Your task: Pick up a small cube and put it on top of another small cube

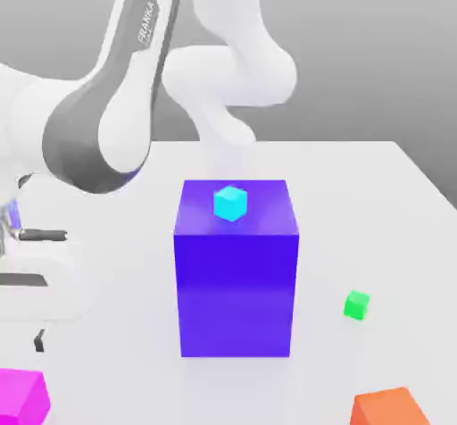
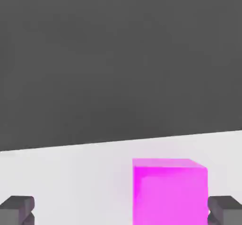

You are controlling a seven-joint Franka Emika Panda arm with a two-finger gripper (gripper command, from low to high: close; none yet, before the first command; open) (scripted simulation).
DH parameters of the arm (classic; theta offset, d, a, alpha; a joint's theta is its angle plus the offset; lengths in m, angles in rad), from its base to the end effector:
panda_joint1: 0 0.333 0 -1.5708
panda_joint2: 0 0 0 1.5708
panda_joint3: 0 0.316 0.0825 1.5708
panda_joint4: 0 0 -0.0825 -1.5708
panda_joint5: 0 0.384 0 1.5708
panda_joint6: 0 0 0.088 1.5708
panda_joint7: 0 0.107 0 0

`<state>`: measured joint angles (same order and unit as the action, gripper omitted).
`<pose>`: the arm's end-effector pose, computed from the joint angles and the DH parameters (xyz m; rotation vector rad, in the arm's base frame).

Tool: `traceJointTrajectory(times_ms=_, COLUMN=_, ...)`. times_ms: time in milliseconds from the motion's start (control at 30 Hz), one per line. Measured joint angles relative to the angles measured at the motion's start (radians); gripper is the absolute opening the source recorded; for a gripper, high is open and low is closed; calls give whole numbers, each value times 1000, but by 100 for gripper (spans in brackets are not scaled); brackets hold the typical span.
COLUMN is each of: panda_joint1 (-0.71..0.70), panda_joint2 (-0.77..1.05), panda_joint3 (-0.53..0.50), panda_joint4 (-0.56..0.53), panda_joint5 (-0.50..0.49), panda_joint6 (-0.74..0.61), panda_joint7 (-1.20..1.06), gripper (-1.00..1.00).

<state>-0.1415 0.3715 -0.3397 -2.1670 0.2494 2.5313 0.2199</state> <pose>0.5010 -0.2646 0.2323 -2.8226 1.3319 -0.0422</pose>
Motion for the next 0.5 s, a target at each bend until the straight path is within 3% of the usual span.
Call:
traceJointTrajectory(times_ms=133, panda_joint1=-46, panda_joint2=143, panda_joint3=37, panda_joint4=25, panda_joint5=50, panda_joint6=89, panda_joint7=-51, gripper=0)
traceJointTrajectory(times_ms=167, panda_joint1=-58, panda_joint2=174, panda_joint3=52, panda_joint4=31, panda_joint5=64, panda_joint6=113, panda_joint7=-62, gripper=-100)
traceJointTrajectory(times_ms=367, panda_joint1=-65, panda_joint2=190, panda_joint3=60, panda_joint4=34, panda_joint5=74, panda_joint6=123, panda_joint7=-69, gripper=-100)
traceJointTrajectory(times_ms=500, panda_joint1=-31, panda_joint2=92, panda_joint3=15, panda_joint4=14, panda_joint5=23, panda_joint6=47, panda_joint7=-34, gripper=-100)
